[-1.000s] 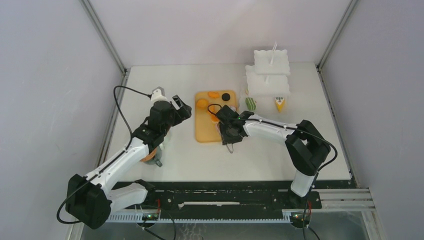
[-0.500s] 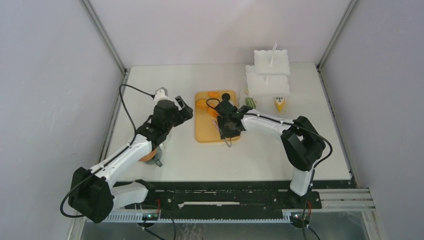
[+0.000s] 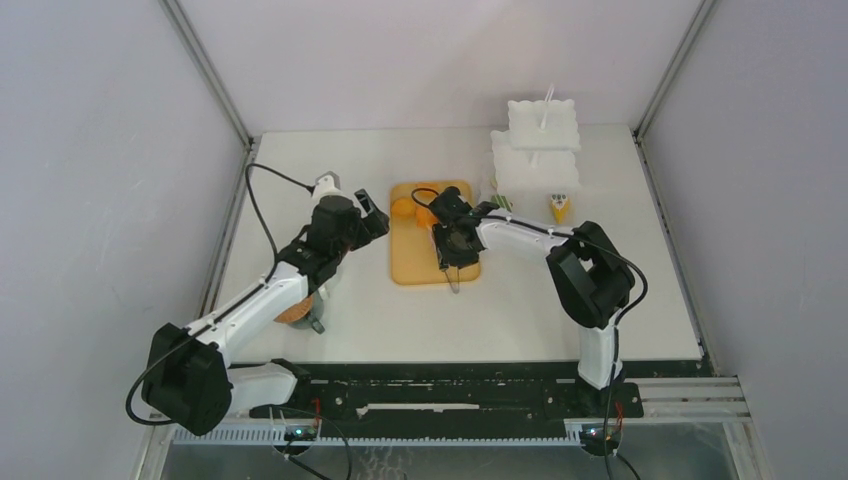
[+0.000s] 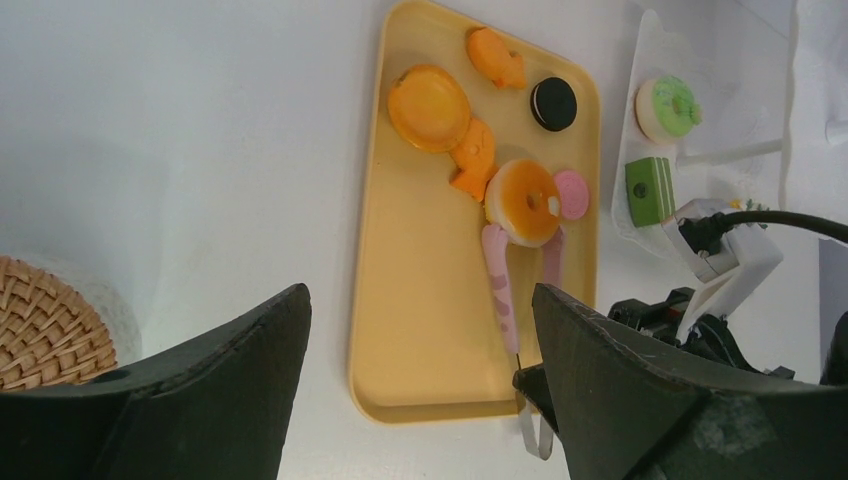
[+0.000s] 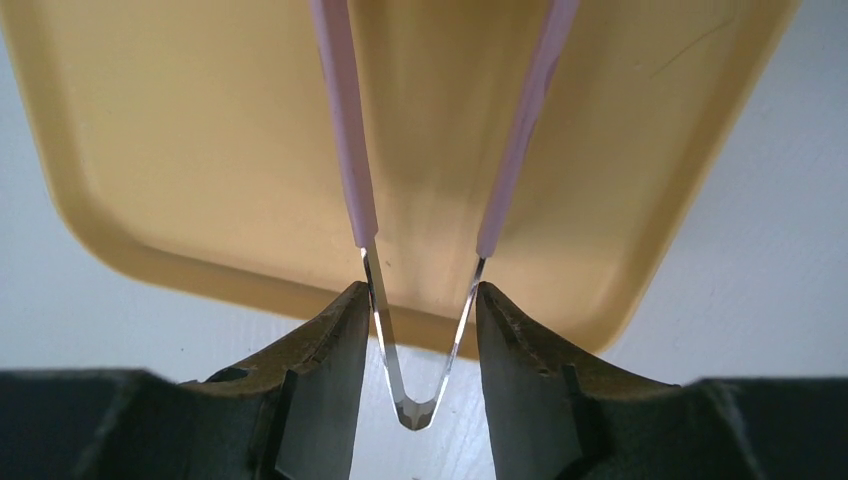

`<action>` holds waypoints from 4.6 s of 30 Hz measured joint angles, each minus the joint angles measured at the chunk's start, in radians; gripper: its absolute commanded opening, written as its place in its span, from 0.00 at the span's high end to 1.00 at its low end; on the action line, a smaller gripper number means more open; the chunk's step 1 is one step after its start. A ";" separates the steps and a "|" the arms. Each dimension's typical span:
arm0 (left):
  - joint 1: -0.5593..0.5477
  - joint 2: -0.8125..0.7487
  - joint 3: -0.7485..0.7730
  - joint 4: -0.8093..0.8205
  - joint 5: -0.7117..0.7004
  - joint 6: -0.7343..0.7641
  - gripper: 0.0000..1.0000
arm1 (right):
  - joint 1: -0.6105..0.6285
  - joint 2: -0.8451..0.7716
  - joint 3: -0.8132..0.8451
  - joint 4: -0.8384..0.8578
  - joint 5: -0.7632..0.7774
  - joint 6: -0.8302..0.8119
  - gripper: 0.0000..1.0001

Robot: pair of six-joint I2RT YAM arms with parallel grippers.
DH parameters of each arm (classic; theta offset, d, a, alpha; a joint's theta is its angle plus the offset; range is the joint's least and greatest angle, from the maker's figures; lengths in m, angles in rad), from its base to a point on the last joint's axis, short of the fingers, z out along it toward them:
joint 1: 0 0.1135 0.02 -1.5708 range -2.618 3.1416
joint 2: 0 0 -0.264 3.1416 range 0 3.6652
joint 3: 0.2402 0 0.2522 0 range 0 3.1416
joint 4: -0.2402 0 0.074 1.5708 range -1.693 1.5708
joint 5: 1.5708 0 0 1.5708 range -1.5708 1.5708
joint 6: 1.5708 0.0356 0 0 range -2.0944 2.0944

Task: Serve the afternoon tea
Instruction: Pick up the desert from the tray, then place the desert on the desert table.

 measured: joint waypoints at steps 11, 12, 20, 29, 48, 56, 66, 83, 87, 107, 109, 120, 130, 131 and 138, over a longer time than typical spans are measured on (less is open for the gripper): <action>0.010 0.003 0.000 0.000 0.001 0.000 0.14 | -0.009 0.045 0.029 -0.002 0.001 -0.020 0.47; 0.010 0.005 0.000 0.000 0.001 0.000 0.14 | -0.009 0.048 0.030 -0.001 0.002 -0.021 0.47; 0.011 0.014 0.000 0.000 0.002 0.000 0.14 | -0.019 0.091 0.067 0.000 0.001 -0.023 0.49; 0.011 0.014 0.000 0.000 0.002 0.000 0.14 | -0.033 0.109 0.091 0.012 0.001 -0.027 0.68; 0.011 -0.010 0.000 0.002 0.003 0.000 0.14 | -0.013 -0.105 -0.044 -0.003 0.028 -0.022 0.78; 0.011 -0.014 0.000 0.015 0.010 -0.001 0.14 | 0.001 -0.222 -0.129 -0.029 0.050 -0.009 0.79; 0.011 -0.014 0.000 0.015 0.019 -0.001 0.15 | -0.016 -0.436 -0.252 -0.092 0.098 0.032 0.79; 0.001 -0.014 0.001 0.015 0.035 0.000 0.15 | -0.228 -0.634 -0.355 -0.196 0.155 0.061 0.78; 0.001 -0.008 0.018 0.014 0.035 0.000 0.15 | -0.273 -0.635 -0.371 -0.203 0.163 0.061 0.78; 0.001 0.008 0.045 0.015 0.035 0.001 0.15 | -0.461 -0.635 -0.417 -0.207 0.158 0.036 0.77; 0.001 0.010 0.045 0.015 0.035 0.001 0.15 | -0.473 -0.634 -0.417 -0.207 0.157 0.032 0.78; 0.001 0.014 0.045 0.015 0.034 0.001 0.15 | -0.513 -0.591 -0.417 -0.198 0.136 0.022 0.77; 0.001 0.019 0.045 0.015 0.034 0.002 0.15 | -0.517 -0.522 -0.417 -0.169 0.113 0.017 0.77; 0.001 0.019 0.045 0.015 0.034 0.002 0.15 | -0.517 -0.515 -0.417 -0.166 0.111 0.016 0.77; 0.001 0.019 0.045 0.015 0.034 0.003 0.15 | -0.518 -0.469 -0.413 -0.146 0.102 0.015 0.77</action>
